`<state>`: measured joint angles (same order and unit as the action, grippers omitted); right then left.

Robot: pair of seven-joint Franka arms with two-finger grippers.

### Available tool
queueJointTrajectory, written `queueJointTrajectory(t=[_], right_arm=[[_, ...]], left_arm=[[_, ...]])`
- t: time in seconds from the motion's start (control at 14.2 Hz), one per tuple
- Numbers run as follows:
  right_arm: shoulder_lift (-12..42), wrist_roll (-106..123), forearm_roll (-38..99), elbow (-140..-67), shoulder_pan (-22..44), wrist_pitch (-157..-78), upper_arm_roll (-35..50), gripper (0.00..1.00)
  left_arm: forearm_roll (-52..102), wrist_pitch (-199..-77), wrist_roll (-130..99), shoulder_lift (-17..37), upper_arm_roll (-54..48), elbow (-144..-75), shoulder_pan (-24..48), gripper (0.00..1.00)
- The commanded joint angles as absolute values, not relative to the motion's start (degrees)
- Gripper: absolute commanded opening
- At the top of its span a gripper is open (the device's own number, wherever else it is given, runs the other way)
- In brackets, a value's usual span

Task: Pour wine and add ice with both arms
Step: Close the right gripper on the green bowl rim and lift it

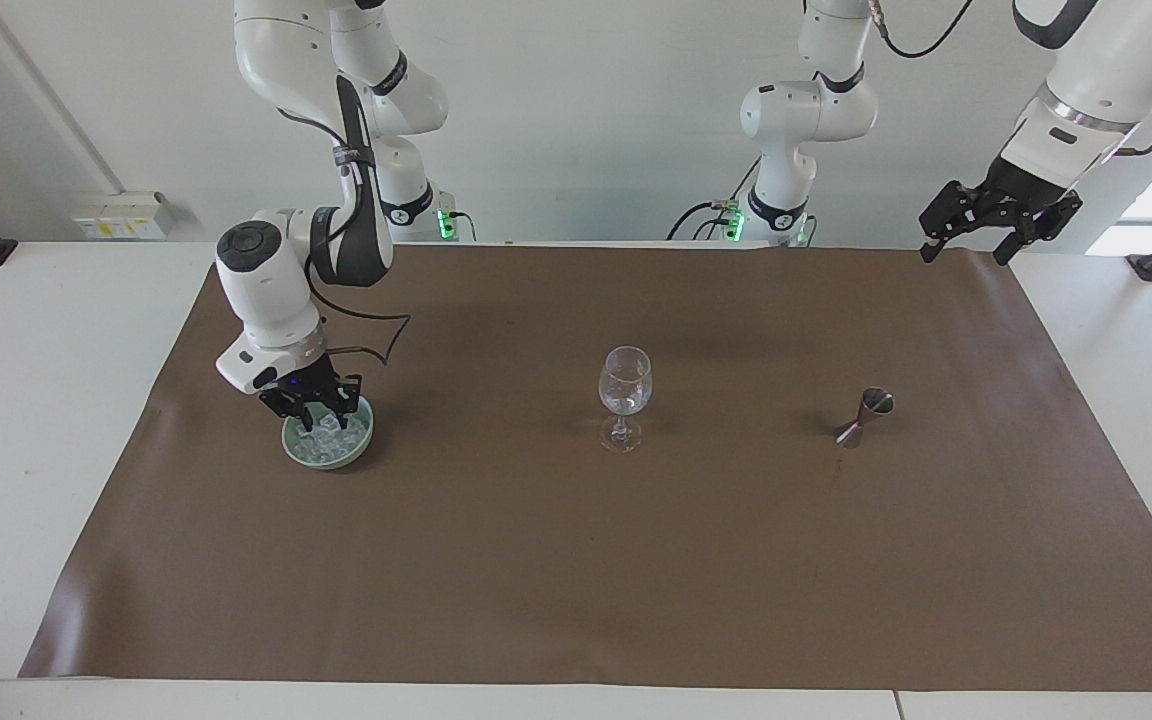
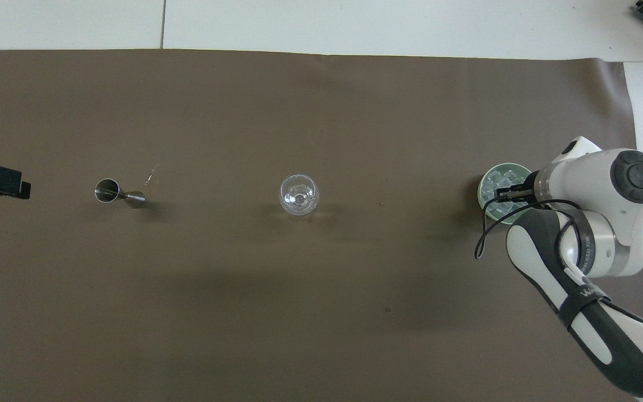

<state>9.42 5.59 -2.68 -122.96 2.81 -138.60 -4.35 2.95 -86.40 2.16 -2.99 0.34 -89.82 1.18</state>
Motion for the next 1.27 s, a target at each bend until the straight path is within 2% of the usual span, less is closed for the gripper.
queueJointTrajectory(t=[0.0, 0.21, 0.35, 0.56, 0.71, 1.2], right_arm=[[8.7, 6.07, -3.78, -124.1, 2.64, -139.75, -4.13, 0.48], [8.7, 6.06, -3.78, -124.1, 2.64, -139.57, -4.13, 0.33], [8.7, 5.8, -3.78, -123.93, 2.64, -139.31, -4.04, 0.27], [8.88, 5.8, -3.78, -123.05, 2.64, -138.52, -3.69, 0.05], [8.53, 5.8, -3.69, -121.13, 2.64, -135.81, -3.69, 0.0], [4.13, -5.51, -2.72, -112.78, 2.64, -124.12, 0.52, 0.0]], left_arm=[[1.76, -87.1, 2.37, -4.66, 0.35, -91.85, 1.32, 1.0], [1.76, -87.19, 2.37, -4.66, 0.44, -91.85, 1.32, 1.0], [1.76, -87.1, 2.37, -4.66, 0.35, -91.85, 1.32, 1.0], [1.76, -87.1, 2.37, -4.66, 0.44, -91.85, 1.32, 1.0], [1.76, -87.1, 2.37, -4.66, 0.44, -91.85, 1.32, 1.0], [1.76, -87.1, 2.37, -4.66, 0.35, -91.85, 1.32, 1.0]])
